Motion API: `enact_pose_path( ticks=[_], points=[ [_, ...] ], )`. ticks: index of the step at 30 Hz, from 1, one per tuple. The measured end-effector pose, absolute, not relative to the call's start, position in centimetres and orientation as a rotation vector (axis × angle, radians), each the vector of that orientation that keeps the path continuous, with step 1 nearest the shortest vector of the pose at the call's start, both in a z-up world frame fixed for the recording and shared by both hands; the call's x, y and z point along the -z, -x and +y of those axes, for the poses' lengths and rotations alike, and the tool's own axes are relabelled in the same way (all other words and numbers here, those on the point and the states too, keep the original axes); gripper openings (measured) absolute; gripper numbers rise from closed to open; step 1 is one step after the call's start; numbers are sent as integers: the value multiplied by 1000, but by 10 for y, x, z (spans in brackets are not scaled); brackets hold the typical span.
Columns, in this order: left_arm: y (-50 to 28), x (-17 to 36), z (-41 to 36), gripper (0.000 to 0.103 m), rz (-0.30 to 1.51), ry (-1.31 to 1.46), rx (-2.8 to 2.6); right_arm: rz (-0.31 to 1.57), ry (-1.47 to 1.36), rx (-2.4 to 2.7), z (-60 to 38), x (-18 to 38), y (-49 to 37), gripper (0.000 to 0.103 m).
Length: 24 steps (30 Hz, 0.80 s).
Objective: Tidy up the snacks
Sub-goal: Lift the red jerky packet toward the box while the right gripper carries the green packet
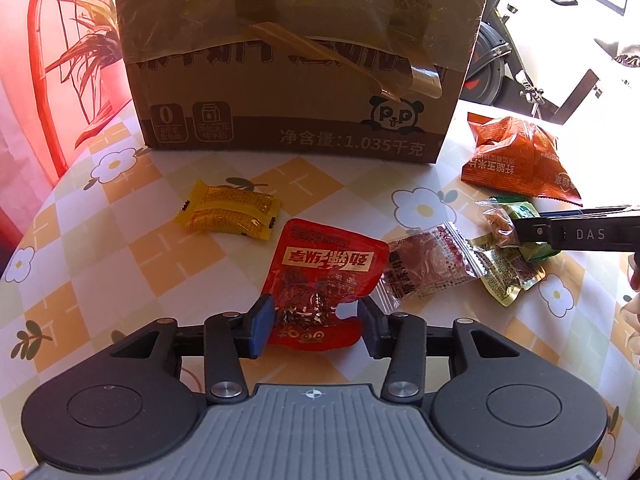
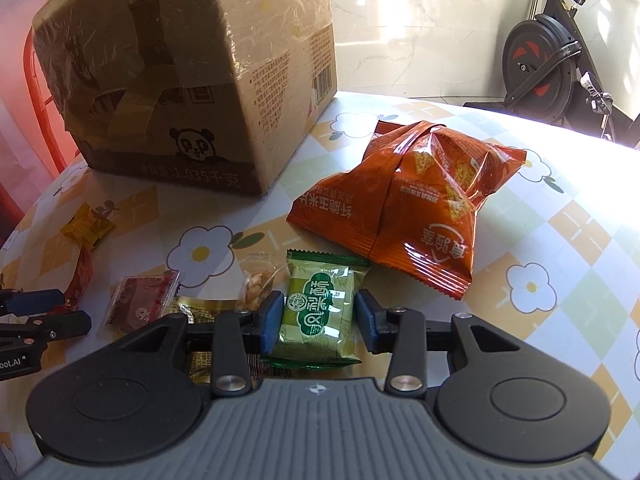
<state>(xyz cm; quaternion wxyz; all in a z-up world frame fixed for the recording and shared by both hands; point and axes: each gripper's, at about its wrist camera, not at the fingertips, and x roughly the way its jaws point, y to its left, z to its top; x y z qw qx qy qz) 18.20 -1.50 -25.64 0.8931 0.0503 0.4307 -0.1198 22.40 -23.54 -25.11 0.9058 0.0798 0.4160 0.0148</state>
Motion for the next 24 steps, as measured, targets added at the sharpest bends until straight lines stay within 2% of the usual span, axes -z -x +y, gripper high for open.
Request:
enact_pose_path(
  ticks=[3,5,6,7,9,10,11,12,24],
  points=[
    [-185,259,-16,62,880,-134,234,850,-171,-33,-236,251,-222,40],
    [-187,260,-15,62,868,-134,234,846,-174,-34,-237,251,-221,39],
    [-188,260,-14,59,864,-132,236,844,-174,-34,-237,251,-221,39],
    [-188,259,-14,39,856,-126,248,843,-175,-35,-237,250,-220,39],
    [-186,256,-18,36,847,-155,254,840,-186,-42,-239,248,-219,38],
    [-185,255,-18,27,836,-148,272,838,-189,-45,-239,247,-219,38],
    [-184,252,-18,26,823,-143,285,835,-189,-44,-240,246,-217,38],
    [-185,250,-18,17,822,-136,286,832,-190,-44,-240,245,-216,38],
    [-178,237,-27,14,804,-74,334,773,-193,-43,-245,225,-199,38]
  ],
)
